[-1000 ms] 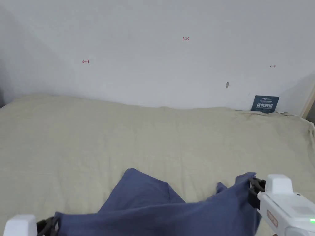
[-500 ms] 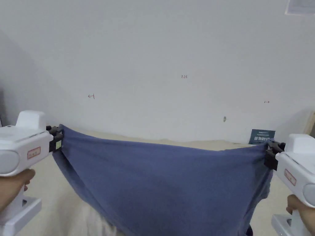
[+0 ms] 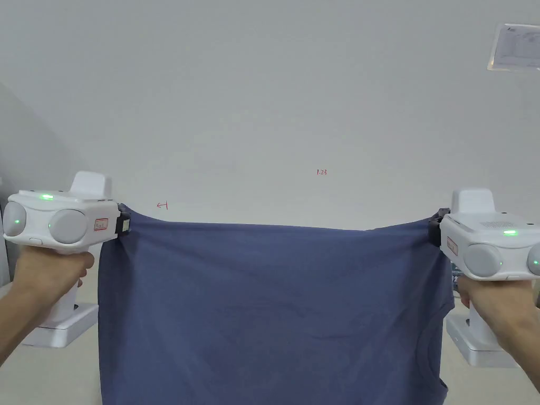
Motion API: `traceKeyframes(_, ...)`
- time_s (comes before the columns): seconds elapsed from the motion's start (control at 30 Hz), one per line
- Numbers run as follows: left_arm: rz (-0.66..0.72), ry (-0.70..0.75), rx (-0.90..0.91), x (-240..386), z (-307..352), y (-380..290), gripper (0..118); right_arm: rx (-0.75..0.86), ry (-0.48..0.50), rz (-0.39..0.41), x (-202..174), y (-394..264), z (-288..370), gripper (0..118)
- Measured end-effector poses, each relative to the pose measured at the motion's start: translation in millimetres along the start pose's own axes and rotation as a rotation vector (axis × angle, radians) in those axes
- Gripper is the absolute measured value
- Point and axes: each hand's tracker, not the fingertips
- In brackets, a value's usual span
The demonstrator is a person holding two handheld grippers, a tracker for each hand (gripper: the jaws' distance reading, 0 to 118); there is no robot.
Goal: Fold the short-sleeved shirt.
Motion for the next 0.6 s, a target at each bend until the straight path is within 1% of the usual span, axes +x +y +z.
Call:
traceKeyframes(0.1, 0.021, 0.004, -0.005, -3.5, -22.5, 9.0, 0, -0.008, -0.006, -0.035, -1.2, 6.7, -24.1, 3)
traceKeyframes(0.23, 0.086, 0.004, 0.008, -8.1, -49.9, 27.4, 0, 0.005, -0.028, -0.03, -4.4, 20.1, -53.5, 3)
traceKeyframes(0.33, 0.096, 0.003, 0.009, -7.3, -71.8, 46.2, 0, 0.015, -0.035, -0.032, -6.0, 35.6, -74.5, 3)
traceKeyframes(0.43, 0.116, 0.002, 0.021, -6.6, -94.9, 61.8, 0, 0.034, -0.047, -0.017, -7.1, 50.0, -94.4, 3)
traceKeyframes(0.6, 0.096, 0.001, 0.043, 0.9, -122.9, 84.2, 0, 0.058, -0.067, -0.035, -2.1, 69.4, -120.9, 3)
